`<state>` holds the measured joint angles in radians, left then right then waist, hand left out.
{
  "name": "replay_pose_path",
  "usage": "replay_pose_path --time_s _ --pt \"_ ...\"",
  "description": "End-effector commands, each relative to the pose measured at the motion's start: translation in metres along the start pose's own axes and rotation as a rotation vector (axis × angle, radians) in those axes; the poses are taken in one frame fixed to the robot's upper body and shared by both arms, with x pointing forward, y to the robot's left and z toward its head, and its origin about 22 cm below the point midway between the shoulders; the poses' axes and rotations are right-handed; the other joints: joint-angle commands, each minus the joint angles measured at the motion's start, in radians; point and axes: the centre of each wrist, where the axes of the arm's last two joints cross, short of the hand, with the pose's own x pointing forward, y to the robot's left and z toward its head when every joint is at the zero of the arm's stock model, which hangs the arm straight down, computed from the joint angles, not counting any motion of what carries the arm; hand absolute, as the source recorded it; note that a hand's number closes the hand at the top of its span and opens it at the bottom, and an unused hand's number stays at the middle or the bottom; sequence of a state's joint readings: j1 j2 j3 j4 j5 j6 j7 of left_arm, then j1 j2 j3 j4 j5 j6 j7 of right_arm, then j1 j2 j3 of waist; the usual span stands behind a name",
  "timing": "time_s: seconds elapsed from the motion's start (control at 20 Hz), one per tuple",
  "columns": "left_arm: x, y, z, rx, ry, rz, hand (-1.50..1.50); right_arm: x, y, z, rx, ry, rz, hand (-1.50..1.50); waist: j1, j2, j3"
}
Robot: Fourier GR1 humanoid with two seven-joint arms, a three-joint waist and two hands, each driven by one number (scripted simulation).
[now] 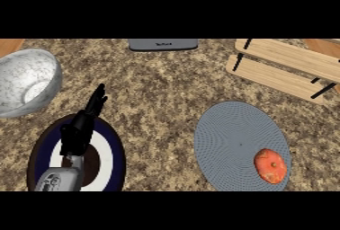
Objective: Pick the sweet potato from the placemat and place it in the tiered shelf
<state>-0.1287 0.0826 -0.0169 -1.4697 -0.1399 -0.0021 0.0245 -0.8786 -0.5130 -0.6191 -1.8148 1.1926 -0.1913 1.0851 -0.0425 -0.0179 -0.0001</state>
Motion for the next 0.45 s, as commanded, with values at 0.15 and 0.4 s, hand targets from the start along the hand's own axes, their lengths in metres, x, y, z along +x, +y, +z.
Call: replay_pose_path --time_s 0.15,0.4 --pt "-0.006 0.017 0.005 0.043 0.013 -0.017 0.0 -0.021 -0.085 -0.018 0.063 0.069 0.143 -1.5 -0.029 -0.007 0.001" --pt "0.002 0.012 0.002 0.025 0.016 -0.019 0.0 -0.046 -0.136 -0.008 0.106 0.073 0.161 -1.5 -0.034 -0.008 0.001"
